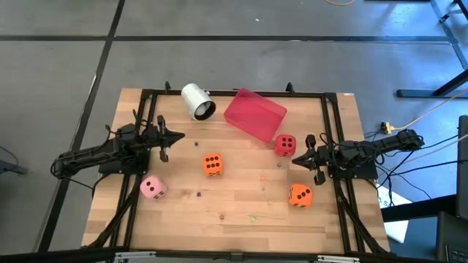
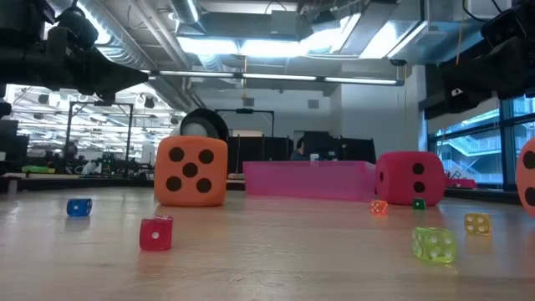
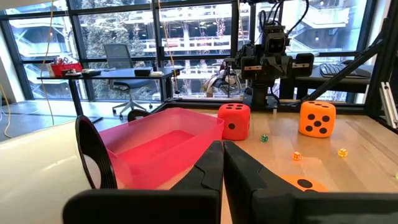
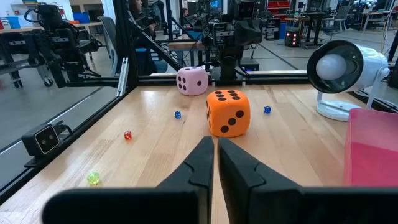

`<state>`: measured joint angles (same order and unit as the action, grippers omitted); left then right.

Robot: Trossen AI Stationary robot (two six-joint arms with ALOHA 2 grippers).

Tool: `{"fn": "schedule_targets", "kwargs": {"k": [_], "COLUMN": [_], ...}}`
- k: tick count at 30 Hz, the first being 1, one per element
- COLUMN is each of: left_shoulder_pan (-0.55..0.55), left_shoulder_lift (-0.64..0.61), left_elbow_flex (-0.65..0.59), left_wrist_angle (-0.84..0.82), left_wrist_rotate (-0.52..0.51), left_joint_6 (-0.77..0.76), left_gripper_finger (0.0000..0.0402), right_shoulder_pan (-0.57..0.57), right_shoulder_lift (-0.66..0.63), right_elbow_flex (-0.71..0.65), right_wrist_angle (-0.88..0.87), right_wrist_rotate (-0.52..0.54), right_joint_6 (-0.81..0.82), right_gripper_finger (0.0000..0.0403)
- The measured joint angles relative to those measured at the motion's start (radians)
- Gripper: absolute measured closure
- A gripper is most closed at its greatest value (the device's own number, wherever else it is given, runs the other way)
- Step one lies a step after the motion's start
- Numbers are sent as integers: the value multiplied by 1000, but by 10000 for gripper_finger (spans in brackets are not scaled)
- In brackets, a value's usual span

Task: Pick & Place Dice

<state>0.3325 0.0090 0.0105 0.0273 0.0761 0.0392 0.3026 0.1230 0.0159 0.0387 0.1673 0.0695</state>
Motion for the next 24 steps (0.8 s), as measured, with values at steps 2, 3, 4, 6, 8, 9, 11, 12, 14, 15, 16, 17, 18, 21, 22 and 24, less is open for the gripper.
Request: {"fn": "schedule_targets", "kwargs": {"k": [2, 3, 4, 6, 8, 9, 11, 12, 14, 15, 16, 17, 18, 21, 22, 24], "left_shoulder_pan": [0, 0, 0, 0, 0, 0, 0, 0, 0, 0, 0, 0, 0, 0, 0, 0], "left_shoulder_lift": [0, 0, 0, 0, 0, 0, 0, 0, 0, 0, 0, 0, 0, 0, 0, 0], "left_elbow_flex": [0, 0, 0, 0, 0, 0, 0, 0, 0, 0, 0, 0, 0, 0, 0, 0], "left_wrist_angle": [0, 0, 0, 0, 0, 0, 0, 0, 0, 0, 1, 1, 2, 2, 1, 2], "left_wrist_rotate": [0, 0, 0, 0, 0, 0, 0, 0, -1, -4, -7, -9, -11, -23, -28, -32], "left_joint_6": [0, 0, 0, 0, 0, 0, 0, 0, 4, 15, 33, 53, 75, 132, 141, 148], "left_gripper_finger": [395, 396, 396, 395, 395, 396, 396, 395, 396, 396, 396, 396, 395, 393, 393, 394], "right_shoulder_pan": [0, 0, 0, 0, 0, 0, 0, 0, 0, 0, 0, 0, 0, 0, 0, 0], "right_shoulder_lift": [0, 0, 0, 0, 0, 0, 0, 0, 0, 0, 0, 0, 0, 0, 0, 0], "right_elbow_flex": [0, 0, 0, 0, 0, 0, 0, 0, 0, 0, 0, 0, 0, 0, 0, 0], "right_wrist_angle": [0, 0, 0, 0, 0, 0, 0, 0, 0, 0, 0, 0, 0, 0, 0, 0], "right_wrist_rotate": [0, 0, 0, 0, 0, 0, 0, 0, 0, 0, 0, 0, 0, 0, 0, 0], "right_joint_6": [0, 0, 0, 0, 0, 0, 0, 0, 0, 0, 0, 0, 0, 0, 0, 0], "right_gripper_finger": [378, 378, 378, 378, 378, 378, 378, 378, 378, 378, 378, 378, 378, 378, 378, 378]}}
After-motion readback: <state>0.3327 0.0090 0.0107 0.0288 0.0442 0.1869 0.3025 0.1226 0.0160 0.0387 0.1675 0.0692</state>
